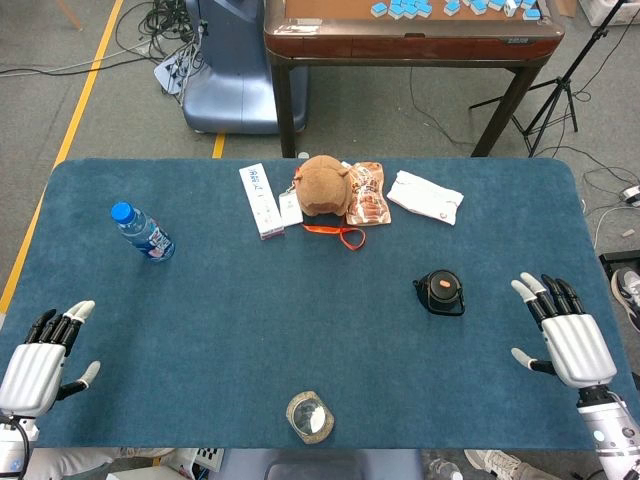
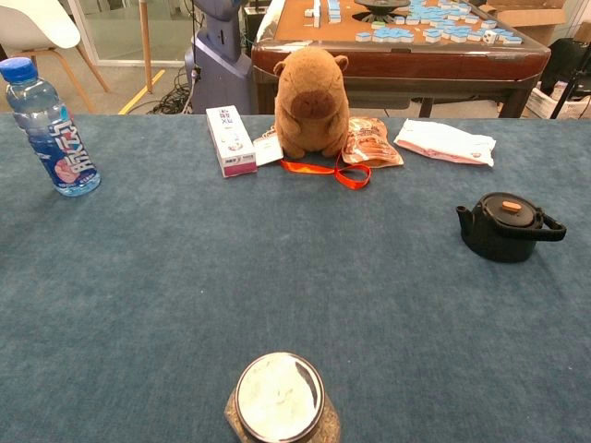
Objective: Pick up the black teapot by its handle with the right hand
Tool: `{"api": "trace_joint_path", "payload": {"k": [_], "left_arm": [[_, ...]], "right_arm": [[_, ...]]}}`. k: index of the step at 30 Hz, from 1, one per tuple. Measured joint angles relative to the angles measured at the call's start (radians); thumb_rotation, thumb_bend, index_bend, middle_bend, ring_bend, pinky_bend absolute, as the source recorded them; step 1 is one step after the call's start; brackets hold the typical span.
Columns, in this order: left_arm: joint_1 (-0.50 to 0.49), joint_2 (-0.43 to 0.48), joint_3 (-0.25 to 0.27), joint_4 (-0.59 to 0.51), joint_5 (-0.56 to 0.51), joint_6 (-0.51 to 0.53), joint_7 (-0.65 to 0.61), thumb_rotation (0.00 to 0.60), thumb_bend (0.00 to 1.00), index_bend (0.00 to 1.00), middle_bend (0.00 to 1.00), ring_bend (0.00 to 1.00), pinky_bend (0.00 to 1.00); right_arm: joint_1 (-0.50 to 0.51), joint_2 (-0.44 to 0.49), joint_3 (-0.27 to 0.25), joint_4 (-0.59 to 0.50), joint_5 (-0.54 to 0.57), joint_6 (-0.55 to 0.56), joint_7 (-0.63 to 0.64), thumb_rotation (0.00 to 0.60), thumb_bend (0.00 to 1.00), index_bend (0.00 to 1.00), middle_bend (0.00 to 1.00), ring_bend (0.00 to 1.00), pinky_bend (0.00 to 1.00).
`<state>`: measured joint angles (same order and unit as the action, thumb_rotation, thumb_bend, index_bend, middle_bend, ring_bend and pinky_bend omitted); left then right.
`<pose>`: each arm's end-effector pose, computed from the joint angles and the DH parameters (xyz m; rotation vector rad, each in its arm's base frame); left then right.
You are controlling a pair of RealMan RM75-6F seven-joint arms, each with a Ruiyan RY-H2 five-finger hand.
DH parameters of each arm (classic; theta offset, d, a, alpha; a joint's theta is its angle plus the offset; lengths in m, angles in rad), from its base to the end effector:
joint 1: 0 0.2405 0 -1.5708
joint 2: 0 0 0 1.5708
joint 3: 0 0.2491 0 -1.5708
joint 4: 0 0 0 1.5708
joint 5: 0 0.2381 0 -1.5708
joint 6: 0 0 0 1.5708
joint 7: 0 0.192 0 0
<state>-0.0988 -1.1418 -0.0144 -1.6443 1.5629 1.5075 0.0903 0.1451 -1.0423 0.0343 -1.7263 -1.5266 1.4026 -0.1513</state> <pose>-0.2931 0.2252 0.1126 -1.4669 -0.8491 -0.9163 -0.2860 -0.2421 0.1232 1.5427 -0.8286 0.8228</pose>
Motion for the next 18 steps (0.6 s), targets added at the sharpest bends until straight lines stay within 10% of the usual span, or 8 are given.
{"api": "trace_joint_path", "payload": {"k": [11,18], "left_arm": [[0.004,-0.008,0.0,0.011,0.013,0.014,-0.011,0.6,0.27,0.09,0.11,0.16,0.11],[-0.001,-0.008,0.0,0.014,0.018,0.007,-0.011,0.6,0.27,0.09,0.11,0.16,0.12]], "right_arm": [[-0.008,0.004,0.007,0.006,-0.019,0.032,0.028,0.6,0.15,0.0,0.14,0.0,0.0],[0.002,0.023,0.014,0.002,-0.018,0.019,0.026,0.6,0.15,0.0,0.2,0.1,0.26]]}}
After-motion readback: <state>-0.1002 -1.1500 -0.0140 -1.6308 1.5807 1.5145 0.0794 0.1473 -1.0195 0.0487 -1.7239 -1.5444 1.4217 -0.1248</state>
